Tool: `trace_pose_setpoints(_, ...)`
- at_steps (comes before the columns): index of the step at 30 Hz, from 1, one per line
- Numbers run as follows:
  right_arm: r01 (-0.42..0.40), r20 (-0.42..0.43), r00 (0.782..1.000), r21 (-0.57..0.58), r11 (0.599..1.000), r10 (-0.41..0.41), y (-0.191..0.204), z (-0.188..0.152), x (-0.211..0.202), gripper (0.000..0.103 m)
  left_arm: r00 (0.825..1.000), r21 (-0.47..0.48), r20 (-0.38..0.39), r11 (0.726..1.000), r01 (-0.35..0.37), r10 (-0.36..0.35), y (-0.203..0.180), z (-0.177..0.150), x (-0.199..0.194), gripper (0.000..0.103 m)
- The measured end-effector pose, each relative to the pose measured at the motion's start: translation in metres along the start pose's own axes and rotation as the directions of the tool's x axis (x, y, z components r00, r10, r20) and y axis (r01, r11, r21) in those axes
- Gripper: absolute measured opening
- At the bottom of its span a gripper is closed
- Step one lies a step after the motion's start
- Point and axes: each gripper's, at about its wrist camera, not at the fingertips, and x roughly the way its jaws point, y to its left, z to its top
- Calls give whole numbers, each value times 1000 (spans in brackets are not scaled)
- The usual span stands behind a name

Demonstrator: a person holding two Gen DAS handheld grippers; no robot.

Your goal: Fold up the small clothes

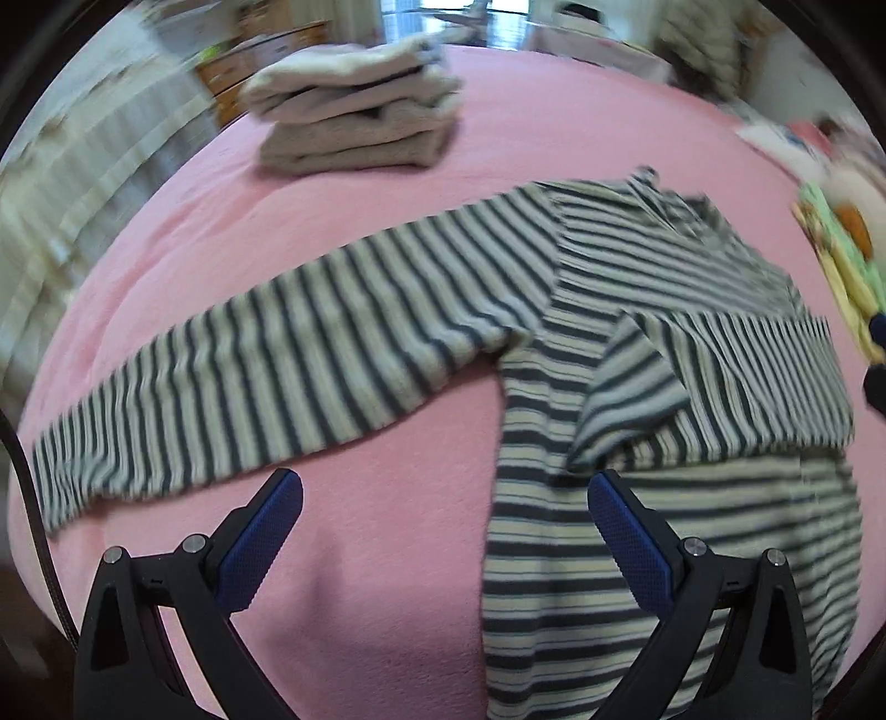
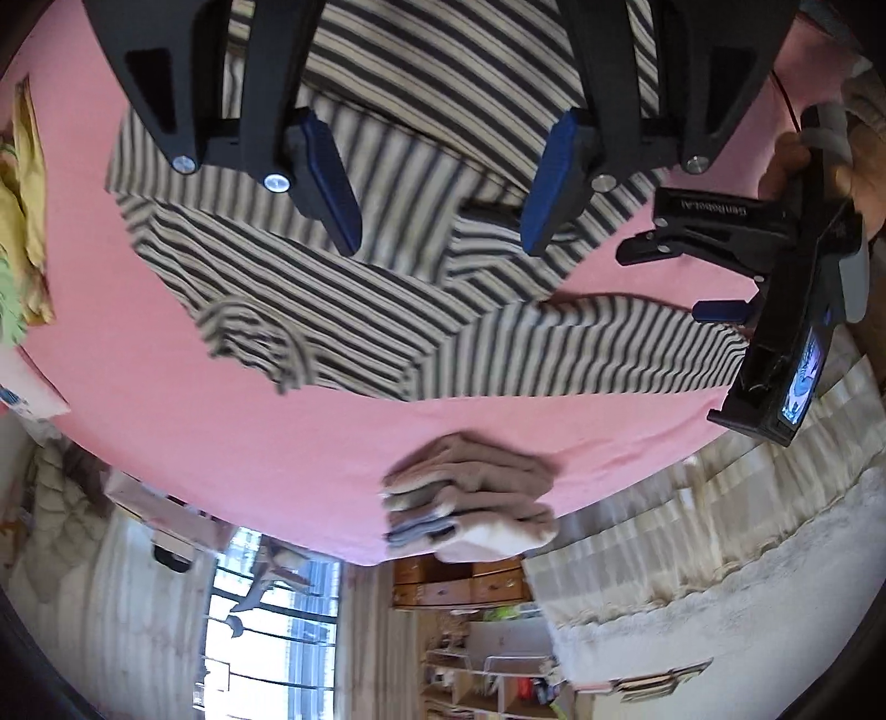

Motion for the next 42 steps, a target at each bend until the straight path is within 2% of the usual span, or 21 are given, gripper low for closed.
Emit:
trace_pose_setpoints(5,76,-56,996,63,995,-72,-33,-30,-3,60,1000,195,2,981,14,-15,-33,5,6,102)
trace_pose_setpoints(9,133,-117,986,155,979,-115,-61,-54,1,60,1000,293,2,956,2,-3,-58,17,17,102)
trace_pose_setpoints(14,159,-141,982,257,953,-126,-91,-76,-4,60,999,378,-33,924,51,-42,-88,28,34,102)
trace_pose_setpoints(18,165,-134,983,307,937,-129,-107,-85,-9,60,999,459,-49,888,18,4,-108,28,53,99)
trace_pose_setpoints(21,166,-127,983,328,930,-131,-114,-90,-11,60,998,475,-50,880,-9,37,-114,27,64,98)
trace_pose_setpoints(26,163,-127,984,348,923,-126,-118,-98,-9,60,998,447,-32,894,-32,52,-113,35,72,96)
trace_pose_setpoints(28,168,-129,983,351,921,-130,-121,-102,-8,60,997,427,-26,903,-54,72,-109,38,76,88)
trace_pose_setpoints(30,172,-131,982,357,918,-133,-124,-104,-7,60,996,389,-49,920,-53,78,-102,41,81,70)
trace_pose_setpoints(33,183,-137,980,373,909,-141,-133,-109,-7,60,995,316,-95,949,16,15,-90,44,83,50)
trace_pose_setpoints(35,193,-141,979,388,901,-149,-139,-111,-8,60,993,275,-119,960,58,-26,-85,44,83,45)
trace_pose_setpoints(37,202,-144,977,404,892,-156,-147,-115,-9,60,992,269,-122,961,61,-29,-85,43,83,42)
trace_pose_setpoints(40,227,-157,972,421,878,-176,-159,-120,-11,60,992,277,-122,959,61,-28,-89,41,84,14)
trace_pose_setpoints(41,235,-161,970,426,874,-182,-163,-121,-12,60,993,277,-119,960,43,-11,-91,40,84,8)
trace_pose_setpoints(42,242,-167,968,433,868,-186,-168,-122,-13,60,993,268,-117,963,27,4,-90,40,84,8)
